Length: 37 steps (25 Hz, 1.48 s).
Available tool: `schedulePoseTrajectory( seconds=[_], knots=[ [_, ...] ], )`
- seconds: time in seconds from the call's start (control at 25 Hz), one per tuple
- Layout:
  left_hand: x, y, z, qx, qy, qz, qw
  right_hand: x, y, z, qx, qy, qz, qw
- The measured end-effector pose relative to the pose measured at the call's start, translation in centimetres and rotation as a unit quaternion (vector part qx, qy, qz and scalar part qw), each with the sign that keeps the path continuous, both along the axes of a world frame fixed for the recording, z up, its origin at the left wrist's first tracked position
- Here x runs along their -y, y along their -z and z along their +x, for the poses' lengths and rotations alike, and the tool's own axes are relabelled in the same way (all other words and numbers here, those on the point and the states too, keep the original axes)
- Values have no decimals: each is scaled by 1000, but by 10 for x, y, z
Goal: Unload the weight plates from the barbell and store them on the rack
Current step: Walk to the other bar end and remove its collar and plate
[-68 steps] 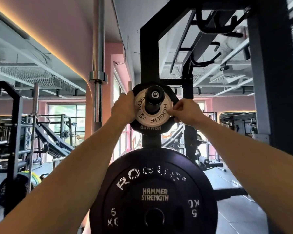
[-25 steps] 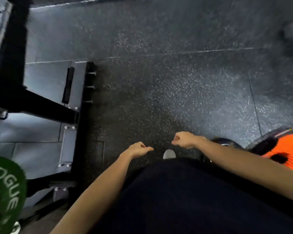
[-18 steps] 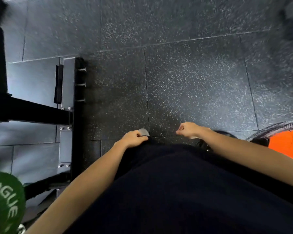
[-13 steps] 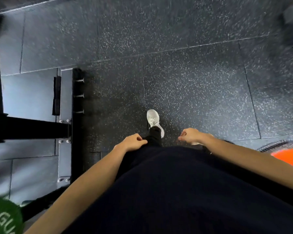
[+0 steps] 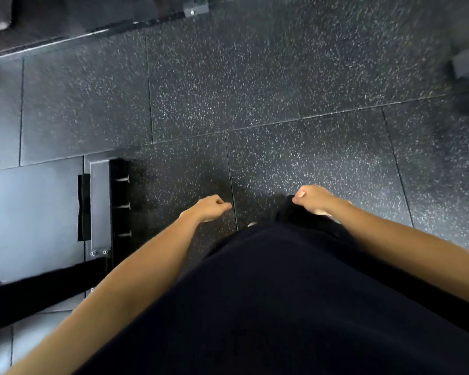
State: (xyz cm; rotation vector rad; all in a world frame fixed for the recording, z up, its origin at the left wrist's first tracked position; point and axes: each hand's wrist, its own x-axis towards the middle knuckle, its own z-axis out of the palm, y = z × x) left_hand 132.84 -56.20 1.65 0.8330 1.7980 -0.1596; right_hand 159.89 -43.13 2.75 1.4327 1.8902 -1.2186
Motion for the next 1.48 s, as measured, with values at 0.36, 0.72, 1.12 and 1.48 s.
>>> schedulePoseTrajectory(
  seconds=[0.36, 0.72, 1.12, 1.48],
  knots=[
    [-176, 19, -46, -3, -43, -29, 999, -230, 18, -67, 74, -91, -46, 992],
    [-292, 17, -147, -46, -334, 30, 941, -429, 15, -246, 90, -252, -29, 963],
    [-380, 18, -444, -51, -340, 32, 939, -535, 23, -586, 74, -385, 11, 920],
    [-383, 27, -644, -44, -450, 8, 892, -551, 28, -876, 50, -490, 1, 870]
  ],
)
